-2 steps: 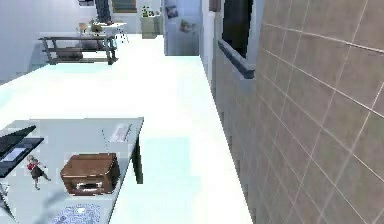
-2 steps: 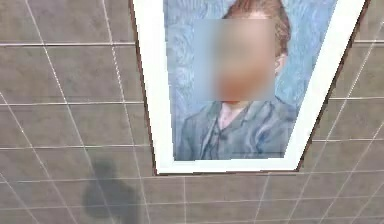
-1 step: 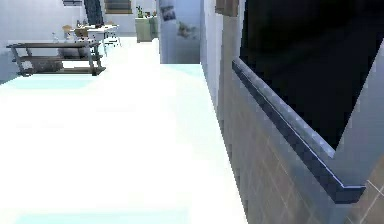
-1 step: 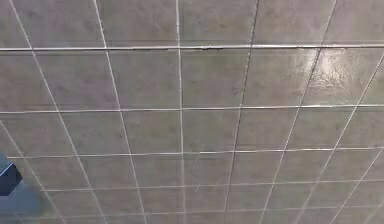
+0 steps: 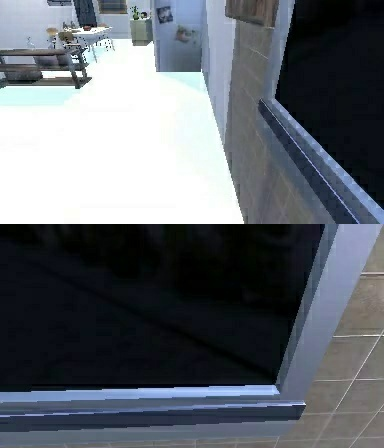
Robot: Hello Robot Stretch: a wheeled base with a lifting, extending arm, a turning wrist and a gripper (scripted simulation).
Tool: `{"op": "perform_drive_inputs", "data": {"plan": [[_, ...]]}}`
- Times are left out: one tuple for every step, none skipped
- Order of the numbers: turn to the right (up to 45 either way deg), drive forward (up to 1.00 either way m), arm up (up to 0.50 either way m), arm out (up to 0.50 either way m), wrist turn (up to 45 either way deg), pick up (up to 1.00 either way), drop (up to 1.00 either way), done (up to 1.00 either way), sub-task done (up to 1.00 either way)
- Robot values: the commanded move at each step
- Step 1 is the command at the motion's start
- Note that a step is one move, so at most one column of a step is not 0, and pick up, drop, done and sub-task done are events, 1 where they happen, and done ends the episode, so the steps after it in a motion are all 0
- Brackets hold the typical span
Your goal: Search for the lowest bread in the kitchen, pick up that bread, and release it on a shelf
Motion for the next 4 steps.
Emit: {"op": "perform_drive_inputs", "data": {"plan": [[-15.0, 0.0, 0.0, 0.0, 0.0, 0.0, 0.0, 0.0, 0.0], [0.0, 1.0, 0.0, 0.0, 0.0, 0.0, 0.0, 0.0, 0.0], [0.0, 1.0, 0.0, 0.0, 0.0, 0.0, 0.0, 0.0, 0.0], [0.0, 1.0, 0.0, 0.0, 0.0, 0.0, 0.0, 0.0, 0.0]]}}
